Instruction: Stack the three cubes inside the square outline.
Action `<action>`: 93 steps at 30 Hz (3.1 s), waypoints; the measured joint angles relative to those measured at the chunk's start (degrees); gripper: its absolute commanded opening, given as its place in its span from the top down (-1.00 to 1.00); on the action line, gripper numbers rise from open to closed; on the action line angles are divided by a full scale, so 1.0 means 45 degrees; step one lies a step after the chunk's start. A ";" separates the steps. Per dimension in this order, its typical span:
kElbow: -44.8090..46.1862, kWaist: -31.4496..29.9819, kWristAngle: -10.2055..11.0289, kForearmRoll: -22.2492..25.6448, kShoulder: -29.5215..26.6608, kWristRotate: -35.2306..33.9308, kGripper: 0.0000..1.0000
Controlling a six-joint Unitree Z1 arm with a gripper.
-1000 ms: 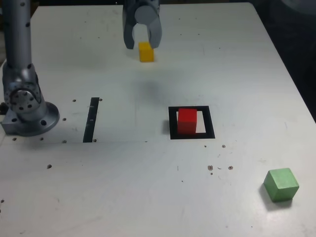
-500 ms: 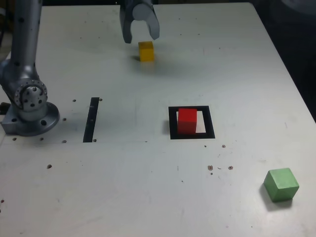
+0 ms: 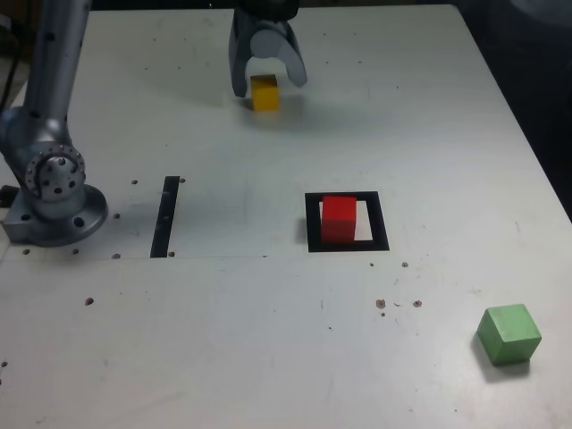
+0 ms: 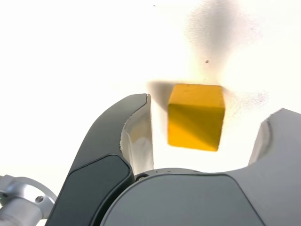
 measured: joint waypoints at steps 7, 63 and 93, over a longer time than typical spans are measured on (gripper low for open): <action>0.0110 0.0118 0.0042 -0.0142 0.0191 -0.0098 -0.64; -0.1056 -0.4193 0.0195 0.1626 -0.1278 -0.2813 0.62; -0.2262 -1.0391 -0.1035 0.3003 -0.0501 -0.6408 0.62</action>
